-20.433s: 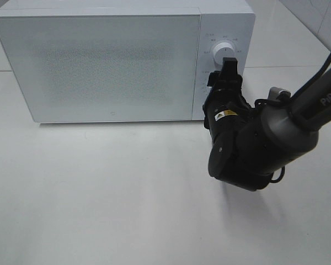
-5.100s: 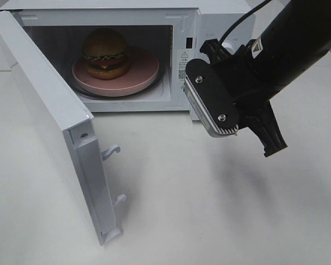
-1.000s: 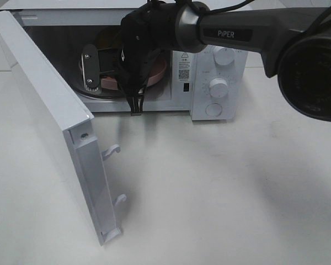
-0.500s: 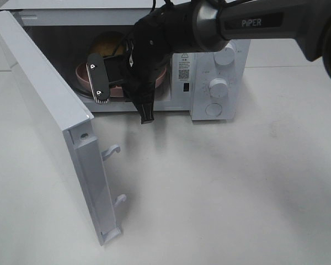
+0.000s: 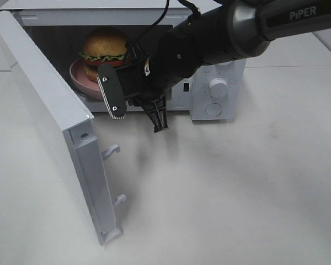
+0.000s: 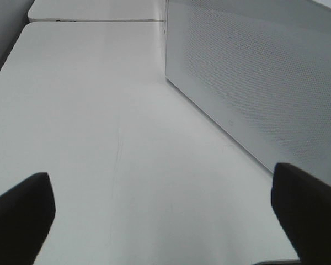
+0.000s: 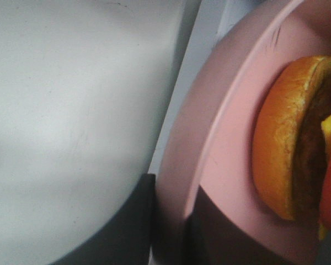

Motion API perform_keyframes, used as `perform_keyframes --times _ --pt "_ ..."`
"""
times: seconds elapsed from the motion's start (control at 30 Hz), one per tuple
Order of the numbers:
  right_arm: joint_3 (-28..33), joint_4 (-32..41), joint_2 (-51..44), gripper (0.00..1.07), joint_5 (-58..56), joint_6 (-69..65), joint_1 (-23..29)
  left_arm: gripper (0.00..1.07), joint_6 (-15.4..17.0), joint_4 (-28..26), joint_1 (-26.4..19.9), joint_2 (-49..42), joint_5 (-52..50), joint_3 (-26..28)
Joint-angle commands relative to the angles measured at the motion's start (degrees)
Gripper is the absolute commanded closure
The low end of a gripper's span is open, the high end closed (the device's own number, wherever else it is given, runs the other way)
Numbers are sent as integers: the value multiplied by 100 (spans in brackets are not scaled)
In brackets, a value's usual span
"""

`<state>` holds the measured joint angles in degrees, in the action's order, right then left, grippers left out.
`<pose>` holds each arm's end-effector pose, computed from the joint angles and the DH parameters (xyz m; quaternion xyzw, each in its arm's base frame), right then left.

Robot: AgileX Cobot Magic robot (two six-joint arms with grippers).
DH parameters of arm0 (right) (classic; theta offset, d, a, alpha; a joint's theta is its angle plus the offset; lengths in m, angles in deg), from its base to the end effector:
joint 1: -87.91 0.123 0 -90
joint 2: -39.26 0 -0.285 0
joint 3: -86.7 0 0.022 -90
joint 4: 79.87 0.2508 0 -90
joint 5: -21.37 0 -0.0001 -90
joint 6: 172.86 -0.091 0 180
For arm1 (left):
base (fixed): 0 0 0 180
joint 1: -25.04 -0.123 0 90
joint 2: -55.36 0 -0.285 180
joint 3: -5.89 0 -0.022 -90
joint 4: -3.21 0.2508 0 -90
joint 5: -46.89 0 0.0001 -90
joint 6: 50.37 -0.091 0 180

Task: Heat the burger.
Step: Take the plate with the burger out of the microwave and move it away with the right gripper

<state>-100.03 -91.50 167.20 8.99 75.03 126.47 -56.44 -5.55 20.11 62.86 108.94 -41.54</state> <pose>0.3678 0.2881 0.1742 -0.7817 0.4814 -0.1563 0.3643 -0.0083 -0.0130 0.2817 0.0132 0.8500 -0.0259 0.5260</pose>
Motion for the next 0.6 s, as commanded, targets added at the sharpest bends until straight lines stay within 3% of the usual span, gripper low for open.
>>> perform_keyframes --times 0.03,0.6 --pt "195 -57 -304 107 544 166 -34 7 40 -11 -17 -92 -69 -23" --pt "2515 -74 -1702 107 1759 487 -235 7 40 -11 -17 -92 -69 -23"
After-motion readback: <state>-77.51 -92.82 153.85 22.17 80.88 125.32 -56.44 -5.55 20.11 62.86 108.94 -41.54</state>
